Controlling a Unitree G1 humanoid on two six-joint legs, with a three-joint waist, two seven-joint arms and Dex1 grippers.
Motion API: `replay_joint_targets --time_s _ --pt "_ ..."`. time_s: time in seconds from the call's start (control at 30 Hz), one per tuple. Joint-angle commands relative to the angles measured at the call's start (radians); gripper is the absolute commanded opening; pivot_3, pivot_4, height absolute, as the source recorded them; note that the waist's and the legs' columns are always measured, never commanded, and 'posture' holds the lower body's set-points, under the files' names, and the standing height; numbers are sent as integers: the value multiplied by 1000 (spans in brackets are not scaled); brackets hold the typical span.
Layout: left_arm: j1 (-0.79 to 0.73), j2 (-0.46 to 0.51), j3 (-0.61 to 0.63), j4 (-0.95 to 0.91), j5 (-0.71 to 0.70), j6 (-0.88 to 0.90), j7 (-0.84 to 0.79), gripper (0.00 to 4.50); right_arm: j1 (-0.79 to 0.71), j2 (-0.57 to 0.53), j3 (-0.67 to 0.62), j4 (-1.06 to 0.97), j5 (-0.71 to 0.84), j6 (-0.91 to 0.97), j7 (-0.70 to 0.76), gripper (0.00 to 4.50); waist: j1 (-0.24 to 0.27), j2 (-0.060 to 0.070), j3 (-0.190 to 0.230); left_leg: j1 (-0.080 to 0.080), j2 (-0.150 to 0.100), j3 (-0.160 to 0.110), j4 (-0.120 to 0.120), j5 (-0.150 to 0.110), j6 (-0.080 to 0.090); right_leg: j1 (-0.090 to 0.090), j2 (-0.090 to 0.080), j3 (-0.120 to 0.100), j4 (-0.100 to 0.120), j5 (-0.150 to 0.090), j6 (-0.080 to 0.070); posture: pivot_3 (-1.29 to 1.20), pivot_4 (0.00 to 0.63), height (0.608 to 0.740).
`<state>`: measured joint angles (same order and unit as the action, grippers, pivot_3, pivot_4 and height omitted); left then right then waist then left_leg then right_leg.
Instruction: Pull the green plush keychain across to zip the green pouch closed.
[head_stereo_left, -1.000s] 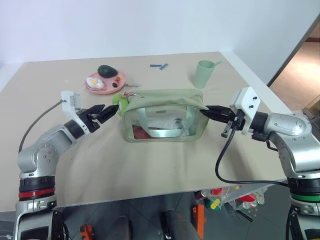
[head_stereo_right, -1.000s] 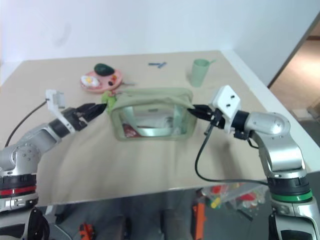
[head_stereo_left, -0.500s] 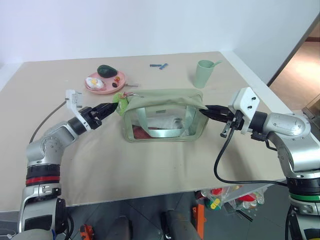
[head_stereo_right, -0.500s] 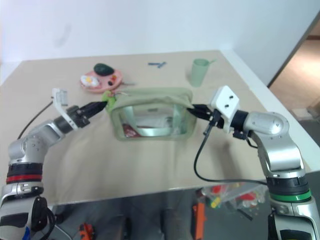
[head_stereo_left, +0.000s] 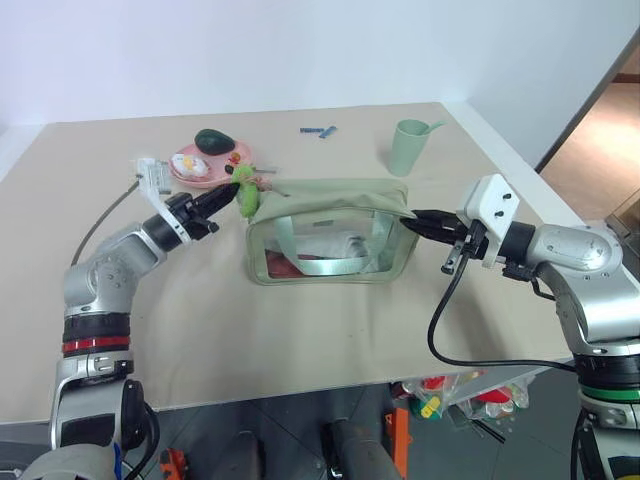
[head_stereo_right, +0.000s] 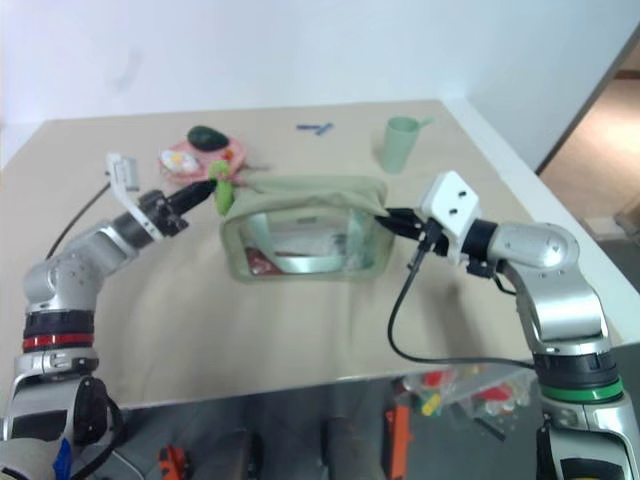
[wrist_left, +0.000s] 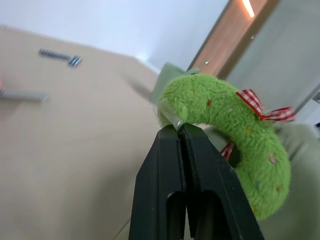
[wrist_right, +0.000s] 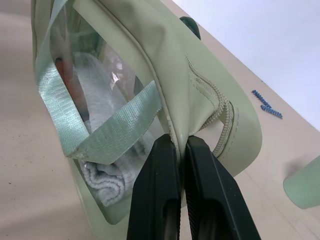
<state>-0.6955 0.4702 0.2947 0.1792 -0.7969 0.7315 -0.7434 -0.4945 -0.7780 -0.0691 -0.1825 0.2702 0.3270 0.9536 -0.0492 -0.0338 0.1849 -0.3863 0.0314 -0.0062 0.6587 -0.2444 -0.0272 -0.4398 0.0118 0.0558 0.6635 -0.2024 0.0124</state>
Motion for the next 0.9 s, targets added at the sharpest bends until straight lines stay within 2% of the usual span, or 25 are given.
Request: replay_joint_targets --time_s 0.03,0.3,0.47,0.6,0.7,0.73,0.9 --pt "-84 41 32 -165 -96 82 28 25 -16 -11 1 -10 3 -14 7 0 0 -2 1 -1 0 0 0 0 0 0 0 0 0 0 0 0 150 740" --pt "-153 41 -90 -230 -67 119 22 25 -31 -5 12 10 -6 -24 7 0 0 -2 1 1 -1 0 0 1 -1 0 0 2 0 0 0 0 150 740" --pt "-155 52 -184 -190 28 83 -4 25 -36 -3 18 13 -8 -28 2 0 -1 -2 1 1 -1 1 0 1 -1 0 1 3 0 0 1 0 150 740" --pt "-174 52 -196 -138 69 62 -18 25 -30 -3 15 8 -9 -29 -3 0 -1 -2 1 1 -1 1 0 1 -1 0 1 3 0 0 1 0 150 740" --pt "-180 59 -196 -111 96 39 -40 1025 -27 -4 14 4 -10 -28 -6 0 -1 -2 1 1 -1 1 0 1 -1 0 1 3 0 0 1 0 150 740" --pt "-182 65 -198 -110 98 36 -57 1237 -27 -4 14 3 -10 -28 -7 0 -1 -2 1 1 -1 1 0 1 -1 0 1 3 0 0 1 0 150 740" --pt "-194 110 -195 -113 112 32 -116 3004 -30 -5 16 3 -9 -28 -6 0 -1 -2 1 0 -1 1 0 1 -1 0 1 3 0 0 1 0 150 740"
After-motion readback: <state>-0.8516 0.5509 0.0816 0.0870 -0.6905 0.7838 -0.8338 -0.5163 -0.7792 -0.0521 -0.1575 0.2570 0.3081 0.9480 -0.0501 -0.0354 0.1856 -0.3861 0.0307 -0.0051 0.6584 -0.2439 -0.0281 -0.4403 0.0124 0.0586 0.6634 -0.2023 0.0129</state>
